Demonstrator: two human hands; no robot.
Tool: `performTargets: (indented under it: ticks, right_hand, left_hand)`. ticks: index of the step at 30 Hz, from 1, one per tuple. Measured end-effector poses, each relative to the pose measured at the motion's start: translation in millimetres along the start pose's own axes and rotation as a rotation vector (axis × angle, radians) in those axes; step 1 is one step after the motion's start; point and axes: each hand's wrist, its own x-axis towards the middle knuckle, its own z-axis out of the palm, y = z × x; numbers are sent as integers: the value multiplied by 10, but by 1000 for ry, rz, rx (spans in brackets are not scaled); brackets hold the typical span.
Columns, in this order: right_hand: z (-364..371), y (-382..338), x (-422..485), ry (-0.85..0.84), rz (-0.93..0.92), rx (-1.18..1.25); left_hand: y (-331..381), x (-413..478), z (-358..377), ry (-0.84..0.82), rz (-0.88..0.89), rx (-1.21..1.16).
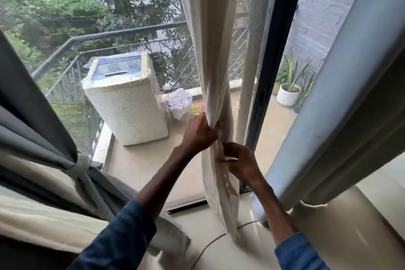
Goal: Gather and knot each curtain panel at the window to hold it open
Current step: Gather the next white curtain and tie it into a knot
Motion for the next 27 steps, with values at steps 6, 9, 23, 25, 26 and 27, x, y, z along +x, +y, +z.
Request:
performTargets:
  ticks: [6, 9, 23, 25, 26, 27]
  right_hand:
    - [-120, -106, -5, 27, -89, -94]
    - [-97, -123, -9, 19, -84, -101]
    - [-234, -334, -37, 46, -101, -14]
    - [-91, -340, -13, 33, -112, -96]
    - [-6, -325, -11, 48, -121, -139]
    - [83, -310, -24, 73, -124, -178]
  left_hand:
    - [-63, 5, -51, -30, 23, -42]
    - [-90, -13, -27, -62, 70, -5]
    - [-440, -180, 89, -159, 352, -226]
    - [-533, -154, 205, -184, 330, -227]
    - [-522, -138, 232, -193, 305, -222]
    - [-463, -119, 217, -181, 272, -213]
